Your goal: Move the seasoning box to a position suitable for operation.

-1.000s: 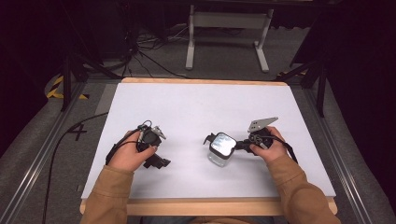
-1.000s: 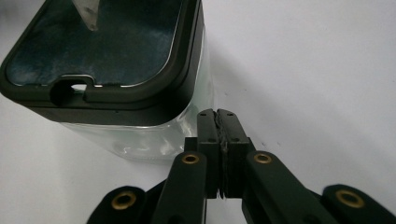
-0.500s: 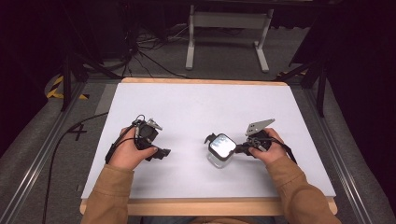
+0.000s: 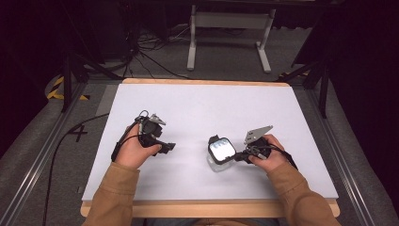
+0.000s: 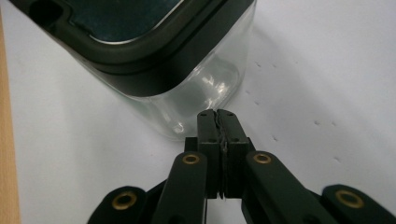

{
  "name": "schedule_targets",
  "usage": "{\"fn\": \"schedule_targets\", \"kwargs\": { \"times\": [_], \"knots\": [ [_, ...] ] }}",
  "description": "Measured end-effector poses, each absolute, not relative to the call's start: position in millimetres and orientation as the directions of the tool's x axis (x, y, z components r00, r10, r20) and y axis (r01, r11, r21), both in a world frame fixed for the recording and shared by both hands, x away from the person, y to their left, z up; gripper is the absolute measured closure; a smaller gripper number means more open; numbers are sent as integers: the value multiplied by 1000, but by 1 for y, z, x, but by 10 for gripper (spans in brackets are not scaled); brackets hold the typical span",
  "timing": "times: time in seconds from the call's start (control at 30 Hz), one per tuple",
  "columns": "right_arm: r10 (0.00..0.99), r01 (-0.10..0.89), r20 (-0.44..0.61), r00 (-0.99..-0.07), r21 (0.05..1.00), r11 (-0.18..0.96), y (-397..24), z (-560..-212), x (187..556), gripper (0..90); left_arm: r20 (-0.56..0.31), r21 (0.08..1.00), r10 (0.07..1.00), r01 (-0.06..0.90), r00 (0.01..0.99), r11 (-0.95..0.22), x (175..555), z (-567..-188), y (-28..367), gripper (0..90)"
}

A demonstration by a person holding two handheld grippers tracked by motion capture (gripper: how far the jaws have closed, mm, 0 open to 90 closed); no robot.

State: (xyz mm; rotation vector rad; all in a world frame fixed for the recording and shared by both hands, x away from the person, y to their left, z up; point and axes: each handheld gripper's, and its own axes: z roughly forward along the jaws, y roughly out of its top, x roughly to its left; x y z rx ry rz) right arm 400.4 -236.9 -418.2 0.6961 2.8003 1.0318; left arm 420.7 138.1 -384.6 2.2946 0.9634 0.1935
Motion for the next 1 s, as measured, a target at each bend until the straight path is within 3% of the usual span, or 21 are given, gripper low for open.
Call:
{"fn": "schedule_targets", "kwargs": {
  "times": [0.27,0.53,0.73,1.0],
  "knots": [
    [418,375,82,-905,622,688,-229,-421,392,893,-109,621,658,568,745,-540,423,-382,131,282],
    [403,360,74,-912,614,702,-222,-422,385,892,-127,710,630,514,766,-481,424,-374,127,346],
    [401,358,73,-913,615,703,-220,-422,380,877,-147,752,626,497,766,-432,422,-363,126,417],
    [487,390,41,-872,659,643,-248,-405,378,868,-147,795,567,438,810,-419,419,-351,109,559]
  ]
}}
